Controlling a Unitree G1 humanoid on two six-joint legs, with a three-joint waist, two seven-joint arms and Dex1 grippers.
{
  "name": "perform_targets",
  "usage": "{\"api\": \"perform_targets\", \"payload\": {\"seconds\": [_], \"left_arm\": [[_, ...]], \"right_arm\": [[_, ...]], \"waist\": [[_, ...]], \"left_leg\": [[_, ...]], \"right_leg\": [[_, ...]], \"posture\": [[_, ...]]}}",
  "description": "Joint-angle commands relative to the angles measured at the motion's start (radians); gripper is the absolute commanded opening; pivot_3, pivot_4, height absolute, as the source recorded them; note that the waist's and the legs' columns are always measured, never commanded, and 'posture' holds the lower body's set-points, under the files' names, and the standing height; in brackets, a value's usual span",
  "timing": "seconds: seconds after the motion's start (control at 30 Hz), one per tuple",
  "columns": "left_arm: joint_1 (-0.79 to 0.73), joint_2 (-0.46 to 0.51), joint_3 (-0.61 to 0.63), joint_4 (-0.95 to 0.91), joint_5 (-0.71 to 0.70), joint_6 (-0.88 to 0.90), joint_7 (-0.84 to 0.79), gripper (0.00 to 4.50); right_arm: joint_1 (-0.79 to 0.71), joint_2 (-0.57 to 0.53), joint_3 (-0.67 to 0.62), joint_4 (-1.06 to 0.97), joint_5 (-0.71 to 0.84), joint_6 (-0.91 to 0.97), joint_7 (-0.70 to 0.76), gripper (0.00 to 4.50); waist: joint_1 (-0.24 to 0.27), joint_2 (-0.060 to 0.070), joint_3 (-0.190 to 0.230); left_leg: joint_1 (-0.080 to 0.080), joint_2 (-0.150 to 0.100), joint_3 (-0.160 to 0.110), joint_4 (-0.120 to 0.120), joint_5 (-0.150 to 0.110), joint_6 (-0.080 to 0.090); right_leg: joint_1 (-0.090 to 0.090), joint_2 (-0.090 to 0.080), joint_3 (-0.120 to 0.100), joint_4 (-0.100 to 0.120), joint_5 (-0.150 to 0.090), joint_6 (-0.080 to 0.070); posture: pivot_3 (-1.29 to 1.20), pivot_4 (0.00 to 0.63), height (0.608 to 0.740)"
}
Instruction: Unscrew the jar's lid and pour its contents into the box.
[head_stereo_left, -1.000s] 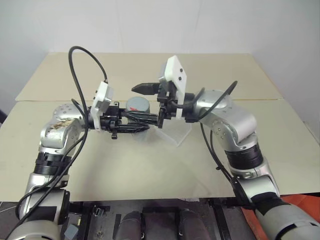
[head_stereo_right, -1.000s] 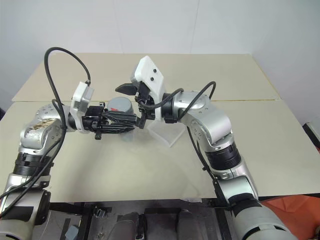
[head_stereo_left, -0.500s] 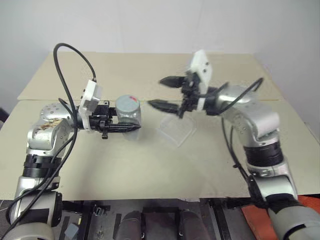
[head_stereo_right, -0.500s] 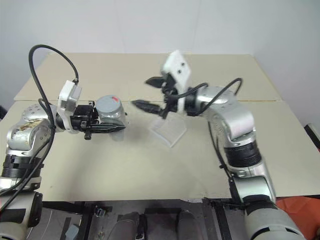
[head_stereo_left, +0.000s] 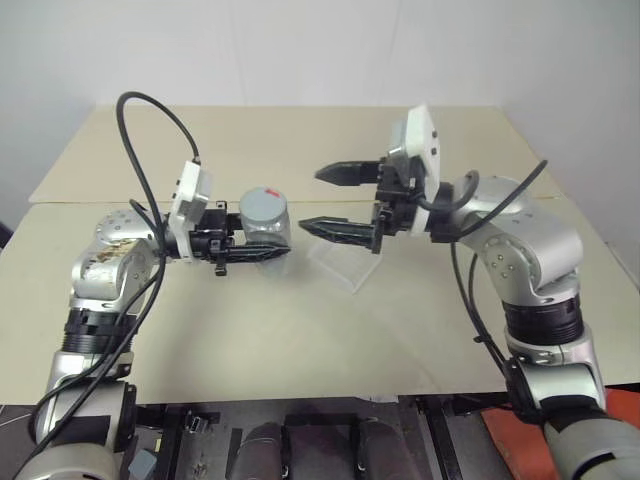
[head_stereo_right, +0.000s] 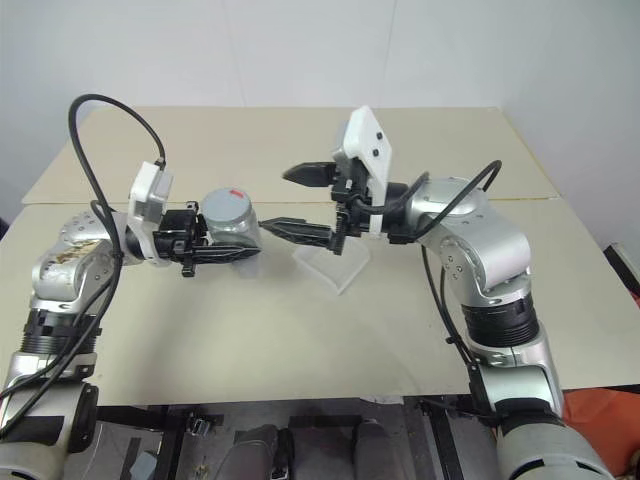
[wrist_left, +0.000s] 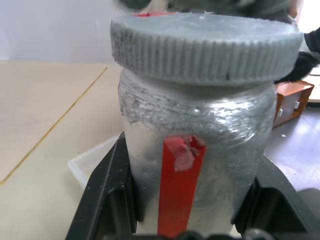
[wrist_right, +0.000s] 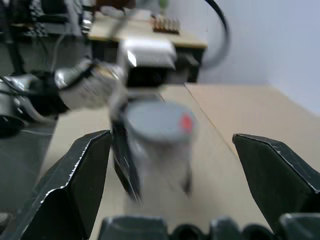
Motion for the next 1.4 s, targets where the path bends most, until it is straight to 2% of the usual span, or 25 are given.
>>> {"api": "perform_targets", "payload": {"seconds": [0.03, 0.2, 0.43, 1.0, 1.4], "left_arm": [[-0.036, -0.009, 0.006, -0.003, -0.001, -0.021, 0.000, 1.94], [-0.038, -0.015, 0.004, -0.009, -0.002, -0.017, -0.007, 1.94], [-0.029, -0.005, 0.011, -0.020, -0.004, -0.013, -0.011, 1.94], [0.003, 0.037, 0.030, -0.046, -0.022, -0.006, -0.014, 1.94], [0.016, 0.047, 0.037, -0.067, -0.032, 0.007, -0.008, 1.94]], "right_arm": [[-0.035, 0.035, 0.025, -0.020, -0.011, 0.002, -0.041, 4.47], [-0.082, 0.101, 0.085, 0.054, -0.095, -0.016, -0.114, 4.47], [-0.102, 0.137, 0.086, 0.101, -0.130, -0.020, -0.129, 4.47], [-0.058, 0.030, 0.020, 0.086, -0.106, -0.013, -0.094, 4.47], [-0.039, -0.002, 0.003, 0.086, -0.102, -0.005, -0.103, 4.47]], "waist": [[0.000, 0.000, 0.000], [-0.003, 0.000, 0.000], [0.001, 0.000, 0.000], [-0.001, 0.000, 0.000], [0.000, 0.000, 0.000]], "left_leg": [[0.000, 0.000, 0.000, 0.000, 0.000, 0.000], [0.000, 0.000, 0.000, 0.000, 0.000, 0.000], [-0.001, 0.000, 0.000, 0.000, 0.000, 0.000], [-0.002, 0.000, -0.001, 0.000, 0.000, 0.000], [-0.002, 0.000, -0.001, 0.000, 0.000, 0.000]], "right_leg": [[0.000, 0.000, 0.000, 0.000, 0.000, 0.000], [0.000, 0.000, 0.000, 0.001, 0.000, 0.000], [0.000, 0.000, -0.001, 0.002, 0.000, 0.000], [0.000, 0.000, -0.001, 0.001, 0.000, 0.000], [0.000, 0.000, -0.001, 0.001, 0.000, 0.000]], "posture": [[0.00, 0.150, 0.740], [0.00, 0.150, 0.740], [0.00, 0.150, 0.740], [0.00, 0.150, 0.740], [0.00, 0.150, 0.740]]}}
